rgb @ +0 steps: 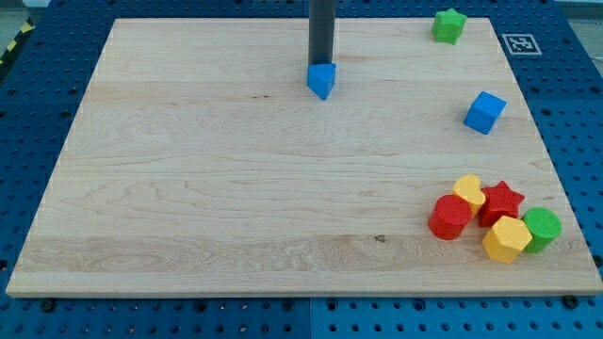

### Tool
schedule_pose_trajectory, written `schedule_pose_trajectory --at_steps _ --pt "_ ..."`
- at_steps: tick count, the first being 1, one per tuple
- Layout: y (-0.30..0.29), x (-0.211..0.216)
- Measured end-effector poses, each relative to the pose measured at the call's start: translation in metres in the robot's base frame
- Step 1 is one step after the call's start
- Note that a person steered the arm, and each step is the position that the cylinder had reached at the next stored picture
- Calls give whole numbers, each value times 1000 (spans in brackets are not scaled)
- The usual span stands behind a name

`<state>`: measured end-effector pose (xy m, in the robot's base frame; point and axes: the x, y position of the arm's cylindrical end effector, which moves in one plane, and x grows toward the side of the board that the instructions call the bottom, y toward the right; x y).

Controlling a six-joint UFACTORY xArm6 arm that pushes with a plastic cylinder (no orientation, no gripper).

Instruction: Move the blue triangle diagonal to the yellow heart

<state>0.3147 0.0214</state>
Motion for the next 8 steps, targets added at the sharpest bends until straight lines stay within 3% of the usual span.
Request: schedule_pose_trajectory --at_steps 4,6,8 --pt "-23 101" --pt "0 102" --pt "63 102"
